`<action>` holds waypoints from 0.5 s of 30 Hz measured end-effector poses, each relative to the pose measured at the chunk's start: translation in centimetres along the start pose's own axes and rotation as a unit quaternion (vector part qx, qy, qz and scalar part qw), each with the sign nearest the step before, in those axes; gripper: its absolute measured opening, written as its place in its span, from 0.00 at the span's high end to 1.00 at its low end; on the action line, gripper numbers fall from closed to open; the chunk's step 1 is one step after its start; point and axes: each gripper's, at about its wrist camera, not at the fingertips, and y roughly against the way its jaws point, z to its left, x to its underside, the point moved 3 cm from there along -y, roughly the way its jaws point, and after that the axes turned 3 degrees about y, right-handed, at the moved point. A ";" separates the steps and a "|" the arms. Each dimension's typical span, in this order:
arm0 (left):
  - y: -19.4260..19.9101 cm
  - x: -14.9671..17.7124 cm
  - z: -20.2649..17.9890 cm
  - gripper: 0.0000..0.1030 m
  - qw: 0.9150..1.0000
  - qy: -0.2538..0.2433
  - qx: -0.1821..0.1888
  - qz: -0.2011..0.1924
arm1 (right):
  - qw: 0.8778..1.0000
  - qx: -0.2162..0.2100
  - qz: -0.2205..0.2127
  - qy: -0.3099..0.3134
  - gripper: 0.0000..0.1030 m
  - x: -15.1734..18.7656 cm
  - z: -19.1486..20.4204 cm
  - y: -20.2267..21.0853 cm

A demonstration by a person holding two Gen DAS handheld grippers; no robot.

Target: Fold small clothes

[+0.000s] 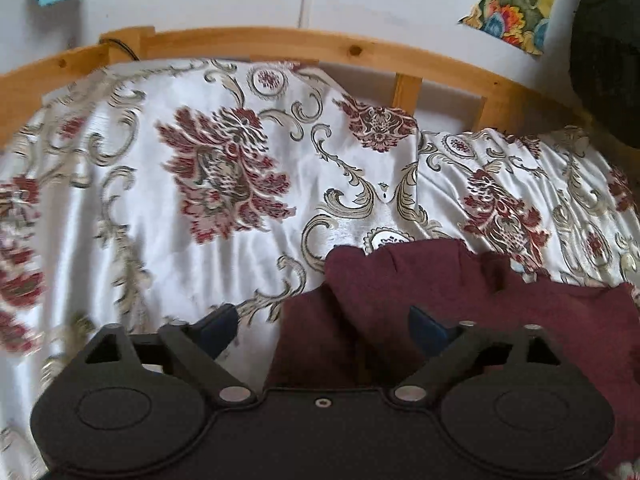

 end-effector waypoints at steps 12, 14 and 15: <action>4.1 4.3 -0.5 0.02 0.998 -0.035 0.007 0.043 | 0.999 0.038 0.025 0.007 0.13 2.3 2.7 2.6; 4.3 4.5 -0.3 0.02 0.999 -0.020 0.015 0.047 | 0.998 0.048 0.027 0.004 0.13 2.5 2.8 2.9; 4.4 4.6 -0.2 0.02 0.999 -0.016 0.016 0.049 | 0.998 0.050 0.027 0.001 0.13 2.6 2.8 3.1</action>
